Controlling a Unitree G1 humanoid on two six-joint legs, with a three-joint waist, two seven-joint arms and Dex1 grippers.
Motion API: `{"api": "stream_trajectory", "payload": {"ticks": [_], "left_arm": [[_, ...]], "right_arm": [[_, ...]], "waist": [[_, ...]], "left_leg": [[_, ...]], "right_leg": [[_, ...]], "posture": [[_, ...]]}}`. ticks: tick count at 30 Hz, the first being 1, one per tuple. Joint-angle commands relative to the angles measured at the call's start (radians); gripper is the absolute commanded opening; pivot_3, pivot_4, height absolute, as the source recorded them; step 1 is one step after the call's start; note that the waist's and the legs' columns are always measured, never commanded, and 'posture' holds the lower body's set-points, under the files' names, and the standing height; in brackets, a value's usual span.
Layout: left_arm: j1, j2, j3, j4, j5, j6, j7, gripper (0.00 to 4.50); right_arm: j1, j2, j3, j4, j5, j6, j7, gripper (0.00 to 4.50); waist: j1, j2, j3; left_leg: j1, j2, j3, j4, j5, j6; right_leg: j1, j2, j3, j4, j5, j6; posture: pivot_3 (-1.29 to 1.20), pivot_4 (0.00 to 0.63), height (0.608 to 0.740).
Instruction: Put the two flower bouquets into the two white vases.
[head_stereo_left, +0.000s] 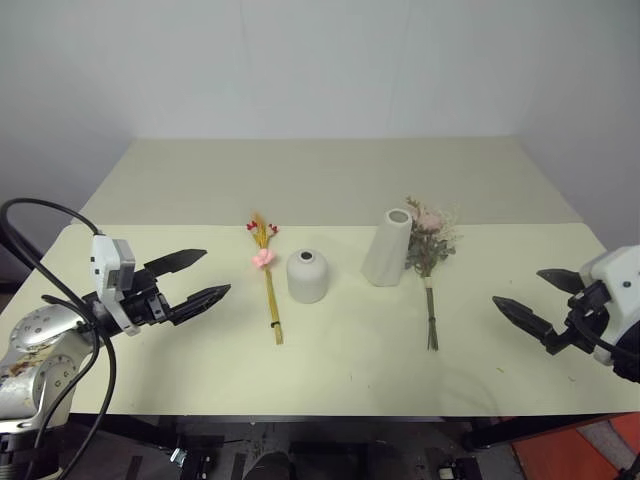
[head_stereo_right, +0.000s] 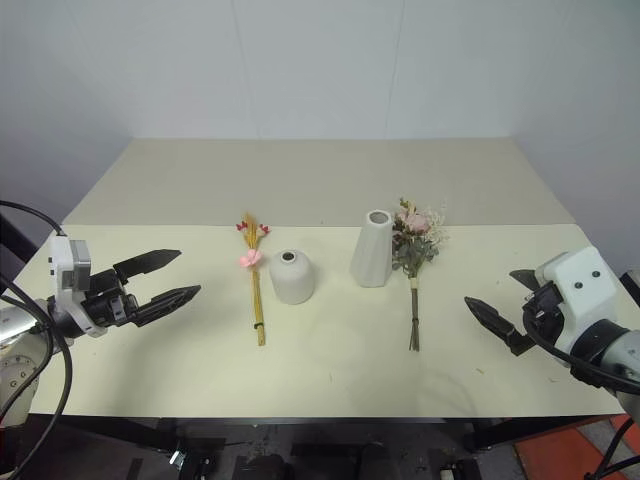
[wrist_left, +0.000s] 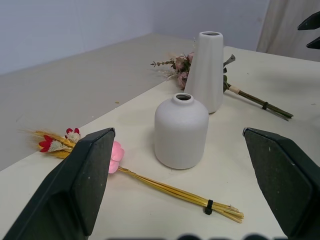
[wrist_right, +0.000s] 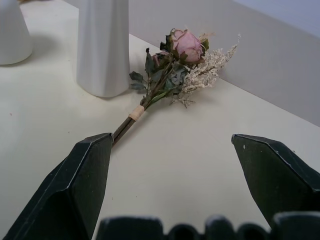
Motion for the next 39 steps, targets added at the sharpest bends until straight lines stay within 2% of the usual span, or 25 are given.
{"api": "stream_trajectory", "payload": {"ticks": [1, 8, 12, 14, 16, 18, 20, 24, 29, 39], "left_arm": [[-0.013, 0.007, 0.016, -0.004, -0.003, -0.023, -0.011, 4.47], [-0.015, 0.007, 0.016, 0.01, 0.001, -0.03, -0.023, 4.47], [-0.018, 0.007, 0.014, 0.013, 0.004, -0.031, -0.024, 4.47], [-0.026, 0.012, 0.005, 0.008, 0.007, -0.026, -0.025, 4.47], [-0.043, 0.02, -0.016, 0.003, 0.018, -0.024, -0.033, 4.47], [-0.08, 0.034, -0.056, 0.011, 0.059, -0.046, -0.049, 4.47], [-0.117, 0.04, -0.082, 0.023, 0.075, -0.057, -0.062, 4.47], [-0.203, 0.047, -0.126, 0.057, 0.099, -0.074, -0.094, 4.47], [-0.268, 0.019, -0.159, 0.112, 0.127, -0.107, -0.104, 4.47], [-0.233, -0.024, -0.193, 0.104, 0.159, -0.135, -0.098, 4.47]], "right_arm": [[-0.004, -0.016, -0.044, -0.022, 0.007, 0.003, -0.005, 4.47], [0.0, -0.014, -0.045, -0.03, 0.01, 0.012, -0.011, 4.47], [-0.063, -0.033, -0.028, -0.05, 0.053, 0.173, -0.097, 4.47], [-0.148, -0.089, 0.016, -0.052, 0.141, 0.291, -0.089, 4.47], [-0.308, -0.073, 0.068, -0.015, 0.231, 0.486, -0.147, 4.47], [-0.495, 0.001, 0.163, 0.043, 0.192, 0.69, -0.252, 4.47], [-0.595, 0.05, 0.217, 0.088, 0.17, 0.768, -0.327, 4.47], [-0.667, 0.087, 0.345, 0.181, 0.165, 0.773, -0.429, 4.47], [-0.746, 0.147, 0.453, 0.287, 0.124, 0.773, -0.497, 4.47], [-0.906, 0.233, 0.596, 0.552, -0.004, 0.736, -0.468, 4.47]], "waist": [[0.0, 0.0, 0.0], [0.0, 0.0, 0.0], [-0.002, 0.0, 0.0], [-0.003, 0.0, 0.0], [-0.007, -0.001, 0.001], [-0.006, -0.003, 0.002], [-0.005, -0.004, 0.002], [0.004, -0.004, 0.002], [-0.006, -0.004, 0.002], [-0.011, -0.004, 0.002]], "left_leg": [[0.0, 0.0, 0.0, 0.0, 0.0, 0.0], [0.0, 0.0, 0.0, 0.0, 0.0, 0.0], [0.0, 0.0, 0.0, 0.0, 0.0, 0.0], [0.0, 0.0, 0.0, 0.0, 0.0, 0.0], [0.0, 0.001, 0.001, 0.0, 0.0, 0.0], [-0.002, 0.001, 0.003, 0.0, 0.0, 0.0], [-0.001, 0.005, 0.003, 0.001, 0.0, 0.0], [-0.002, 0.006, 0.003, 0.0, 0.0, 0.0], [-0.006, 0.002, 0.005, 0.0, 0.0, 0.0], [-0.008, 0.003, 0.007, 0.0, 0.0, 0.0]], "right_leg": [[0.0, 0.0, 0.0, 0.0, 0.0, 0.0], [0.0, 0.0, 0.0, 0.0, 0.0, 0.0], [0.0, 0.0, 0.0, 0.0, 0.0, 0.0], [0.0, 0.0, 0.001, 0.0, 0.001, 0.0], [0.0, 0.0, 0.002, 0.0, 0.001, 0.0], [0.001, 0.004, 0.003, -0.001, 0.003, -0.002], [0.001, 0.008, 0.003, -0.002, 0.005, -0.004], [-0.005, 0.01, 0.002, -0.002, 0.01, -0.013], [-0.012, 0.006, 0.005, -0.002, 0.011, -0.012], [-0.015, 0.007, 0.007, -0.001, 0.011, -0.012]], "posture": [[0.0, 0.15, 0.74], [0.0, 0.15, 0.74], [0.0, 0.15, 0.74], [0.0, 0.15, 0.74], [0.0, 0.15, 0.74], [0.0, 0.15, 0.74], [0.0, 0.15, 0.74], [0.0, 0.15, 0.74], [0.0, 0.15, 0.74], [0.0, 0.15, 0.74]]}}
